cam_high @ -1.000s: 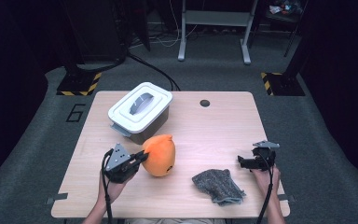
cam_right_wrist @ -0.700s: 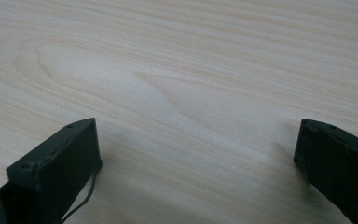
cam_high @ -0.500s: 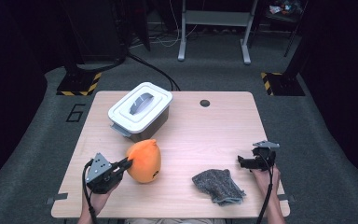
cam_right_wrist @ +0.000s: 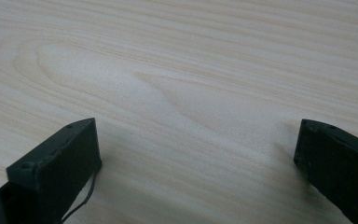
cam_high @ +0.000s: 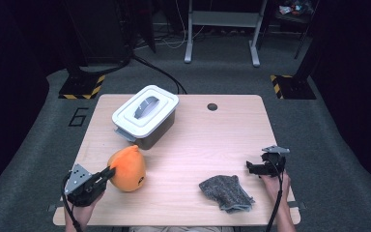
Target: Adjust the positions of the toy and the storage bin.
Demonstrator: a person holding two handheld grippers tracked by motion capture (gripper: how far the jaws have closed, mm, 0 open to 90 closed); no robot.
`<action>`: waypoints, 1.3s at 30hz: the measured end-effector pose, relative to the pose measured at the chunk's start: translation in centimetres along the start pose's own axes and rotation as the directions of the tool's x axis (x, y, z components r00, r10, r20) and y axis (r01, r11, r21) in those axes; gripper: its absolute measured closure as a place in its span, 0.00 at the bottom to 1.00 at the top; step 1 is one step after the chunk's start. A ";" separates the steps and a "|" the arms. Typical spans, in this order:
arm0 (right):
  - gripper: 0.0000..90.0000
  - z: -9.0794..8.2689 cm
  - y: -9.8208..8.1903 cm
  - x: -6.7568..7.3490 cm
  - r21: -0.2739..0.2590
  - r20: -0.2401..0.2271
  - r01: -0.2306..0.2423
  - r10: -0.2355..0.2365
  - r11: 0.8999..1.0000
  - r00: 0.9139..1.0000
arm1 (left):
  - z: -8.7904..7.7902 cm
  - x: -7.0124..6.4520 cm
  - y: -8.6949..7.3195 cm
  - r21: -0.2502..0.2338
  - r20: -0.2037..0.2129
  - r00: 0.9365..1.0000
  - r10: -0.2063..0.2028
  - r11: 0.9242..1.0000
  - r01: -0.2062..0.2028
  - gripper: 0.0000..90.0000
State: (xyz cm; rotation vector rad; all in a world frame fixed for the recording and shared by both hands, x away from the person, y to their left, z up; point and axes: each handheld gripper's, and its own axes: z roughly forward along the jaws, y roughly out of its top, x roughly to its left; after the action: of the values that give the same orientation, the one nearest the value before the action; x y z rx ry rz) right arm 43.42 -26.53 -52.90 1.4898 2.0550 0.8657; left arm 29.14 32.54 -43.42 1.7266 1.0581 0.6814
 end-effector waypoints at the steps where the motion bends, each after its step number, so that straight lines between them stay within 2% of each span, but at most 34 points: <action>1: 0.00 0.0 0.0 0.0 0.000 0.000 0.000 0.000 1.000 1.000 | -0.1 0.3 -0.1 0.009 -0.009 1.000 -0.007 1.000 0.007 0.94; 2: 0.00 0.0 0.0 0.0 0.000 0.000 0.000 0.000 1.000 1.000 | -0.2 0.6 -0.3 0.008 -0.028 0.999 -0.016 1.000 0.016 0.94; 3: 0.00 0.0 0.0 0.0 0.000 0.000 0.000 0.000 1.000 1.000 | -0.2 0.6 -0.3 0.008 -0.028 0.999 -0.016 1.000 0.016 0.94; 5: 0.00 0.0 0.0 0.0 0.000 0.000 0.000 0.000 1.000 1.000 | -0.2 1.6 -0.7 0.015 -0.051 0.998 -0.044 0.999 0.045 0.94; 6: 0.00 0.0 0.0 0.0 0.000 0.000 0.001 -0.001 1.000 1.000 | -0.2 2.0 -0.9 0.017 -0.069 0.996 -0.060 0.998 0.061 0.94; 8: 0.00 0.0 0.0 0.0 0.000 0.000 0.000 0.000 1.000 1.000 | -0.2 3.4 -1.5 0.017 -0.090 0.989 -0.119 0.992 0.121 0.94; 9: 0.00 0.0 0.0 0.0 0.000 0.000 0.000 0.000 1.000 1.000 | -0.2 3.4 -1.5 0.017 -0.090 0.989 -0.119 0.992 0.121 0.93; 10: 0.00 0.0 0.0 0.0 -0.001 0.001 0.000 0.000 1.000 1.000 | 0.1 4.3 -1.8 0.023 -0.129 0.982 -0.138 0.990 0.142 0.93; 11: 0.00 0.0 0.0 0.0 -0.001 0.001 0.000 0.000 1.000 1.000 | 0.1 4.3 -1.8 0.023 -0.129 0.982 -0.138 0.990 0.142 0.92; 12: 0.00 0.0 0.0 0.0 0.000 0.001 0.000 0.000 1.000 1.000 | 0.2 4.9 -2.0 0.034 -0.149 0.977 -0.153 0.987 0.160 0.92; 13: 0.00 0.0 0.0 0.0 0.000 0.001 0.000 0.000 1.000 1.000 | 0.6 5.6 -2.1 0.047 -0.191 0.968 -0.161 0.984 0.172 0.89; 14: 0.00 0.0 0.0 0.0 -0.001 0.001 0.000 0.000 1.000 1.000 | 0.6 5.6 -2.1 0.047 -0.191 0.968 -0.161 0.984 0.172 0.87; 15: 0.00 0.0 0.0 0.0 0.000 0.001 -0.001 0.001 1.000 1.000 | 1.1 6.3 -2.3 0.060 -0.241 0.959 -0.151 0.984 0.170 0.85; 17: 0.00 0.0 0.0 0.0 0.000 0.001 -0.001 0.001 1.000 1.000 | 1.6 6.9 -2.2 0.082 -0.285 0.950 -0.131 0.984 0.160 0.79; 18: 0.00 0.0 0.0 0.0 0.000 0.001 -0.001 0.001 1.000 1.000 | 1.6 6.9 -2.2 0.082 -0.285 0.950 -0.131 0.984 0.160 0.74; 19: 0.00 0.0 0.0 0.0 0.000 0.001 0.000 0.000 1.000 1.000 | 1.9 7.1 -2.2 0.100 -0.312 0.943 -0.117 0.983 0.154 0.74; 20: 0.00 0.0 0.0 0.0 0.000 0.002 -0.001 0.001 1.000 1.000 | 2.1 7.4 -2.2 0.092 -0.325 0.939 -0.113 0.984 0.150 0.71; 21: 0.00 0.0 0.0 0.0 0.000 0.002 -0.001 0.001 1.000 1.000 | 2.2 7.8 -2.1 0.124 -0.333 0.938 -0.092 0.982 0.140 0.65; 22: 0.00 0.0 0.0 0.0 0.000 0.002 -0.001 0.001 1.000 1.000 | 2.3 8.0 -2.0 0.128 -0.346 0.934 -0.086 0.982 0.138 0.65; 24: 0.00 0.0 0.0 0.0 0.000 0.002 -0.001 0.001 1.000 1.000 | 2.3 8.5 -1.7 0.113 -0.344 0.933 -0.105 0.982 0.152 0.56; 25: 0.00 0.0 0.0 0.0 0.000 0.002 -0.001 0.001 1.000 1.000 | 2.1 8.6 -1.5 0.119 -0.331 0.937 -0.107 0.981 0.155 0.55; 27: 0.00 0.0 0.0 0.0 0.000 0.002 -0.001 0.001 1.000 1.000 | 1.9 8.6 -1.1 0.112 -0.326 0.939 -0.106 0.982 0.150 0.51; 32: 0.00 0.0 0.0 0.0 0.000 0.002 -0.002 0.002 1.000 1.000 | 1.9 8.4 -0.7 0.094 -0.302 0.945 -0.122 0.983 0.157 0.48; 35: 0.00 0.0 0.0 0.0 0.000 0.002 -0.002 0.002 1.000 1.000 | 2.5 8.3 -0.8 0.120 -0.264 0.957 -0.122 0.980 0.158 0.48; 39: 0.00 0.0 0.0 0.0 0.000 0.002 -0.002 0.002 1.000 1.000 | 2.6 8.1 -0.4 0.117 -0.255 0.960 -0.114 0.982 0.147 0.47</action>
State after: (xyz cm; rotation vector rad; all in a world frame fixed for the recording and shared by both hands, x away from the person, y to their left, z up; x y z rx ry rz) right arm 43.42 -26.51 -52.90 1.4925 2.0526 0.8646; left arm 34.92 38.56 -44.96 1.6979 1.4072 0.7690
